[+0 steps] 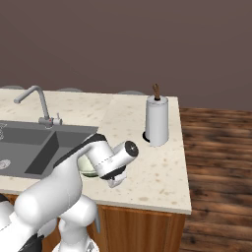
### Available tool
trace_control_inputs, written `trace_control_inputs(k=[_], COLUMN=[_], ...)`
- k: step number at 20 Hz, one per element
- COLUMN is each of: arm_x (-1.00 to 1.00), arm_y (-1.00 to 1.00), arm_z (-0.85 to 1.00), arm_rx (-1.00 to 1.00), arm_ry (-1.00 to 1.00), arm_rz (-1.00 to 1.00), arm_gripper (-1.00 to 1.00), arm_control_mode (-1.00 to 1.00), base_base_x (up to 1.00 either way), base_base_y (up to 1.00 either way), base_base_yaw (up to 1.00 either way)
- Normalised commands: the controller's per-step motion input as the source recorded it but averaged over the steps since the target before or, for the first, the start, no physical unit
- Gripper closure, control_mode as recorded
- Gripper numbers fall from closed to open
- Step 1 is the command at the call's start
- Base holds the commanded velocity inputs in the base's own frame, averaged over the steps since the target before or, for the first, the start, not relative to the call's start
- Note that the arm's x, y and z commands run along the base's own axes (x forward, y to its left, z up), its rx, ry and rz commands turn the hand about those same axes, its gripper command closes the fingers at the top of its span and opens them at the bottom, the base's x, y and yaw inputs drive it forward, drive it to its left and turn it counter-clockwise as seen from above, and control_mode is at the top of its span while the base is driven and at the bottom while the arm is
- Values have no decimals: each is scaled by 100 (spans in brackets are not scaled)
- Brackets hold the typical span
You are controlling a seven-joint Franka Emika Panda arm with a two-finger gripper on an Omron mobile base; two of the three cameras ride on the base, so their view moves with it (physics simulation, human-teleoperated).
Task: Pick the cup and bowl from the counter and place them on the counter next to the sink.
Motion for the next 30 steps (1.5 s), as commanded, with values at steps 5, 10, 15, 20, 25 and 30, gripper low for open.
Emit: trace_control_inputs(k=[5,10,15,20,25,30], arm_x=[-10,-39,-25,-12,0,-8], arm_y=[0,0,0,22,22,5], arm_z=[14,30,57,62,55,54], arm_rx=[0,-3,-11,-22,-26,-18], arm_ry=[-1,-11,-2,0,0,0], arm_rz=[0,0,0,0,1,4], arm_gripper=[-100,-100,-100,-100,-100,-100], arm_control_mode=[-100,-100,-100,-100,-100,-100], base_base_x=[0,0,0,0,0,0], base_base_y=[0,0,0,0,0,0], base_base_yaw=[0,0,0,0,0,0])
